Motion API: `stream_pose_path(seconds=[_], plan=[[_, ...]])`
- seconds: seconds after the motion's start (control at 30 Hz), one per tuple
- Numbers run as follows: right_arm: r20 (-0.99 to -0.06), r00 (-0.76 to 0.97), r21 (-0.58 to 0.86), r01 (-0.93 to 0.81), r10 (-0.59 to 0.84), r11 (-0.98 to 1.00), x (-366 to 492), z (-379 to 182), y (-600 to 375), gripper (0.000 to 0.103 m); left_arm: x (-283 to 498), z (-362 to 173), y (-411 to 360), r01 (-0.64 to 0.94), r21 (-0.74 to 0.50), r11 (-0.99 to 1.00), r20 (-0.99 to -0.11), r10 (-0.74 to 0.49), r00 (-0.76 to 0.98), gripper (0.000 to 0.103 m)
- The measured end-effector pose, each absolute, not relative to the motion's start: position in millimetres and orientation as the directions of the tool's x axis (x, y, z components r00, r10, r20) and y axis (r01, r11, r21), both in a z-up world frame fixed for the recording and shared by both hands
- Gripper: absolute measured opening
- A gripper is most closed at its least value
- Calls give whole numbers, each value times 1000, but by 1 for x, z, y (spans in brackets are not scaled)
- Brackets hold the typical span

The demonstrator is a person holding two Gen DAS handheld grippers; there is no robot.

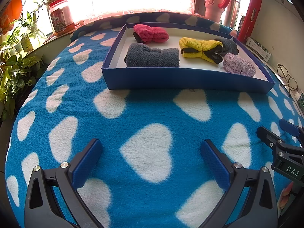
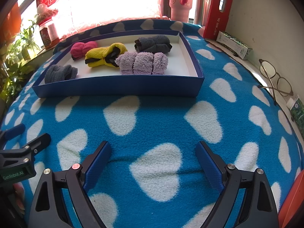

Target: Organize objects

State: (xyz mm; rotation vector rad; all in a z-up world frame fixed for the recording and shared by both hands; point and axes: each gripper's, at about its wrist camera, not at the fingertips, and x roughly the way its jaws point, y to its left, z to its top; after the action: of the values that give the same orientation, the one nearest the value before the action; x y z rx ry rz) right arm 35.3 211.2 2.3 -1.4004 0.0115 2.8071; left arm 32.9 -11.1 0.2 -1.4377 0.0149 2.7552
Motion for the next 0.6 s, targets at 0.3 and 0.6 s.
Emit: stream_pose_path(seconds=[0.3,0.6], plan=[[-799,-601,5,-8,1,-1000,35,2,211,103,32,0,-11,-33,-5,-999,-820,24,-571,103],[-799,-601,4,-7,1,-1000,35,2,212,103,32,1,-10,-33,-2,-999,-821,21,-570,103]])
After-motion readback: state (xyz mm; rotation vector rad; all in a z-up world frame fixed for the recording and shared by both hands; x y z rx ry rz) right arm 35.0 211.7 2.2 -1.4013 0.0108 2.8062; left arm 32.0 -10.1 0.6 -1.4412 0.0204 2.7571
